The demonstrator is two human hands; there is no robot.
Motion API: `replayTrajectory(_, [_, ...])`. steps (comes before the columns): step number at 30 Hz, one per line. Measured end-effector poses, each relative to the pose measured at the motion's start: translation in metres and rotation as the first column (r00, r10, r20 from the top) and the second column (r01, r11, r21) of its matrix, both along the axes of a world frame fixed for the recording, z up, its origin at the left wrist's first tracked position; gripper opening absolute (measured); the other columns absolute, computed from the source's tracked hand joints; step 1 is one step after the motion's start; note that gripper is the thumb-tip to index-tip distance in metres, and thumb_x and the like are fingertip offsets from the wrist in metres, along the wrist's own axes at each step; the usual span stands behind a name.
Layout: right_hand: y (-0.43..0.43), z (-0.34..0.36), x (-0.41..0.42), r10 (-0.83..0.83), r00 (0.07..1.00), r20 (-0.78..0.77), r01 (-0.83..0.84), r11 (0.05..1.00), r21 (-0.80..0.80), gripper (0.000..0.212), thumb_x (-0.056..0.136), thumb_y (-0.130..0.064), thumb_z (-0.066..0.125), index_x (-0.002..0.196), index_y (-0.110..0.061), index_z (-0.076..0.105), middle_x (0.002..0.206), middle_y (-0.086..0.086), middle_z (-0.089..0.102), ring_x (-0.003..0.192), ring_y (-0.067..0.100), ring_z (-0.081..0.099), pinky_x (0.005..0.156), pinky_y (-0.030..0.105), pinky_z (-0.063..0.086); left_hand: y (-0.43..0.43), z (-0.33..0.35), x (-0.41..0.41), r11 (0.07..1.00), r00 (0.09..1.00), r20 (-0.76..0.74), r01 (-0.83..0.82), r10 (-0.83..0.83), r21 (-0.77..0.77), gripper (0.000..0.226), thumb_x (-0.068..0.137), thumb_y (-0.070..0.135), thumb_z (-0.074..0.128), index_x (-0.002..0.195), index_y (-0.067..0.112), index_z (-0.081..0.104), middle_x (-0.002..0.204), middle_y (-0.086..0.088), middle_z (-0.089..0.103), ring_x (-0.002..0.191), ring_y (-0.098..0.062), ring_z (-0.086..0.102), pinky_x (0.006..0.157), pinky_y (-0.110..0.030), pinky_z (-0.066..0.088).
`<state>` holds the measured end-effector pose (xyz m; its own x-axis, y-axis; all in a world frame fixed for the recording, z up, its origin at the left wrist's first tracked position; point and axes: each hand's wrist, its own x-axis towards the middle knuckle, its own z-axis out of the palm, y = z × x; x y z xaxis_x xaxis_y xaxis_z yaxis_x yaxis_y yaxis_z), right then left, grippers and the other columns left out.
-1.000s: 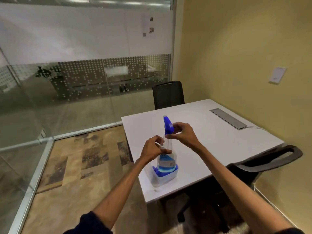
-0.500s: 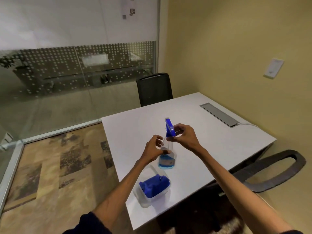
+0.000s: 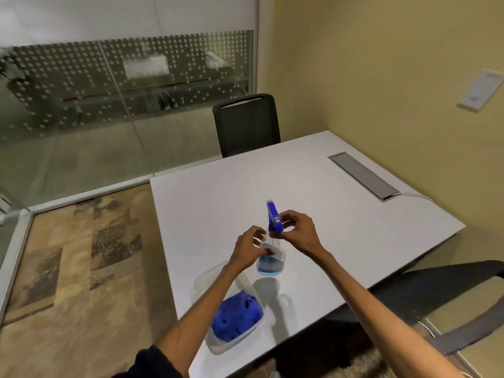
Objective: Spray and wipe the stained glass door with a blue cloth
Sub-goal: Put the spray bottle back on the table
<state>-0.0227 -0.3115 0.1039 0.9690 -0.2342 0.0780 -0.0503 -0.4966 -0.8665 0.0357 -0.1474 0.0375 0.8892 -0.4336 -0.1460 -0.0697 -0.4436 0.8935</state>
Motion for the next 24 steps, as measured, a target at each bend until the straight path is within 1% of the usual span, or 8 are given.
replayTrajectory(4, [-0.008,-0.017,0.017,0.014,1.000,-0.027,-0.013,1.000,0.009,0.041,0.067,-0.019,0.091,0.102,-0.014,0.072,0.094,-0.001,0.075,0.084,0.013,0.071,0.068,0.008,0.050,-0.007,-0.016,0.014,0.999,1.000,0.003,-0.019,0.019,0.043,0.050,0.067,0.034,0.088,0.107,0.019,0.061,0.105,0.003,0.066,0.094,-0.018,0.063,0.072,-0.014,0.050])
replayTrajectory(7, [-0.012,-0.027,0.027,0.028,0.999,-0.041,-0.028,1.000,0.014,0.040,0.066,-0.019,0.091,0.101,-0.015,0.072,0.092,-0.002,0.074,0.083,0.011,0.070,0.066,0.005,0.047,-0.010,-0.028,0.021,0.997,0.999,-0.002,-0.045,0.045,0.059,0.050,0.066,0.036,0.088,0.106,0.019,0.062,0.104,0.004,0.067,0.093,-0.018,0.064,0.072,-0.016,0.051])
replayTrajectory(9, [-0.012,-0.031,0.032,0.043,0.998,-0.048,-0.043,0.999,0.013,0.039,0.066,-0.019,0.091,0.101,-0.015,0.072,0.092,-0.003,0.074,0.084,0.011,0.070,0.067,0.007,0.048,-0.012,-0.033,0.025,0.996,0.998,-0.006,-0.060,0.061,0.068,0.050,0.066,0.037,0.088,0.106,0.019,0.063,0.102,0.005,0.067,0.092,-0.017,0.065,0.073,-0.017,0.052])
replayTrajectory(12, [-0.014,-0.039,0.038,0.050,0.997,-0.063,-0.049,0.999,0.016,0.038,0.067,-0.020,0.090,0.100,-0.016,0.072,0.092,-0.003,0.074,0.084,0.012,0.071,0.071,0.014,0.051,-0.015,-0.039,0.027,0.993,0.996,-0.012,-0.088,0.090,0.077,0.047,0.068,0.034,0.087,0.105,0.018,0.063,0.101,0.005,0.067,0.091,-0.017,0.065,0.071,-0.015,0.050])
replayTrajectory(15, [-0.015,-0.048,0.040,0.046,0.997,-0.068,-0.045,0.999,0.017,0.037,0.068,-0.020,0.090,0.100,-0.016,0.072,0.092,-0.002,0.075,0.084,0.013,0.071,0.071,0.015,0.051,-0.019,-0.046,0.027,0.991,0.993,-0.028,-0.108,0.111,0.083,0.044,0.071,0.030,0.085,0.106,0.017,0.062,0.102,0.004,0.067,0.092,-0.018,0.064,0.072,-0.015,0.050])
replayTrajectory(19, [-0.017,-0.058,0.040,0.050,0.995,-0.090,-0.048,0.998,0.027,0.038,0.068,-0.017,0.090,0.101,-0.013,0.072,0.093,-0.001,0.074,0.084,0.016,0.070,0.072,0.016,0.051,-0.022,-0.056,0.025,0.987,0.992,-0.042,-0.116,0.121,0.109,0.044,0.070,0.029,0.086,0.105,0.018,0.062,0.100,0.007,0.065,0.090,-0.016,0.063,0.069,-0.015,0.048])
replayTrajectory(22, [-0.018,-0.064,0.036,0.035,0.995,-0.091,-0.028,0.997,0.070,0.036,0.068,-0.015,0.090,0.099,-0.015,0.071,0.091,-0.003,0.074,0.083,0.012,0.070,0.069,0.006,0.047,-0.022,-0.065,0.022,0.986,0.990,-0.044,-0.126,0.132,0.108,0.046,0.067,0.027,0.088,0.104,0.016,0.062,0.100,0.007,0.066,0.090,-0.017,0.063,0.071,-0.015,0.049])
replayTrajectory(24, [-0.017,-0.067,0.033,0.019,0.997,-0.077,-0.011,0.995,0.104,0.035,0.068,-0.014,0.089,0.098,-0.016,0.071,0.090,-0.005,0.073,0.083,0.009,0.069,0.068,0.002,0.044,-0.022,-0.066,0.021,0.985,0.989,-0.044,-0.136,0.141,0.105,0.046,0.068,0.027,0.087,0.105,0.016,0.062,0.101,0.005,0.066,0.091,-0.017,0.063,0.073,-0.017,0.050])
